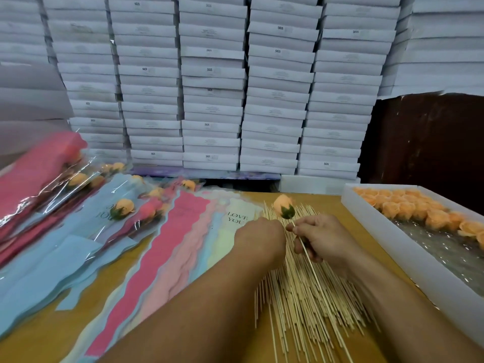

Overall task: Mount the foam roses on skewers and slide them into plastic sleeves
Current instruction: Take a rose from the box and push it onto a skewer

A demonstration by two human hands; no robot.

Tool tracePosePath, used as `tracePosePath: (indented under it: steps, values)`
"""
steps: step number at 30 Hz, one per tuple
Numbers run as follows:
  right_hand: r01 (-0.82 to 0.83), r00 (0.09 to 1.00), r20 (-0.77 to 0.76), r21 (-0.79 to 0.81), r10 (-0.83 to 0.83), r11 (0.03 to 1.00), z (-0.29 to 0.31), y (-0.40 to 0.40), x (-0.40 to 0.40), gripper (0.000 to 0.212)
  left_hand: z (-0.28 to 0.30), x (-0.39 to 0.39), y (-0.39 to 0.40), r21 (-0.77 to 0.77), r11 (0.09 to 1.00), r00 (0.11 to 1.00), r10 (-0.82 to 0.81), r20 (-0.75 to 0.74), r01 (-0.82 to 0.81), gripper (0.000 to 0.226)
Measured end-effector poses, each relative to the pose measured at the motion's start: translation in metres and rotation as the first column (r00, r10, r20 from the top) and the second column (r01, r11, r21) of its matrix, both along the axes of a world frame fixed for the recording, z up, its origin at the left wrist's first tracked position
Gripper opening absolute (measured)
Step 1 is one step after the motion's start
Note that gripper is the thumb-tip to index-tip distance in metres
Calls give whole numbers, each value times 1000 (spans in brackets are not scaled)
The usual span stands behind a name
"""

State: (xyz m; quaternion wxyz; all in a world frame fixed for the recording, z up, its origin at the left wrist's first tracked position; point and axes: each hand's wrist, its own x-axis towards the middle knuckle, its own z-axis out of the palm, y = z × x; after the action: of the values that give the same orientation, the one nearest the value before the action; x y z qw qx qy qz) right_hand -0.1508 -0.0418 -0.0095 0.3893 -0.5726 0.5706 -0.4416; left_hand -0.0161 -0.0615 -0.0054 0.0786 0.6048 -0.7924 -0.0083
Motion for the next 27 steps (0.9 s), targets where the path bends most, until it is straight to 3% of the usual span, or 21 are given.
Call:
tracePosePath:
  steps: [3,6,9,11,13,16,17,20,24,27]
  values:
    - [7,1000,-7,0,-7,1000,-1,-2,-1,20,9,3,1,76,997,975,-18,223,1,23]
    - [0,1000,-13,-2,0,1000,-2,-1,-1,20,21,4,3,236,972,945,-88,315,12,29]
    - [7,1000,-20,-13,-7,1000,-2,-2,-2,20,40,14,-2,382,922,951,-164,261,54,42]
    - [8,1000,-25,-17,-8,1000,-2,-3,-3,20,50,32,-20,421,906,990,-99,102,47,47]
    - [2,1000,-23,-10,-2,1000,-3,-4,-4,19,50,57,-38,351,936,1000,-3,-15,8,39]
    - [-12,1000,-19,-5,12,1000,-5,-4,-4,18,31,104,-63,-30,995,982,104,155,-100,19]
    - [-13,1000,-21,-5,13,1000,-5,-4,-4,17,19,120,-70,-91,988,974,139,181,-124,24]
    - [-16,999,-33,-9,15,1000,-5,-4,-4,18,-17,155,-80,-57,977,964,214,157,-208,50]
    - [-22,999,-34,1,22,1000,-6,-5,-3,19,-42,171,-87,-12,974,959,227,171,-228,46]
    - [-24,999,-42,2,24,1000,-6,-5,-3,19,-49,172,-86,-71,975,962,218,167,-209,44]
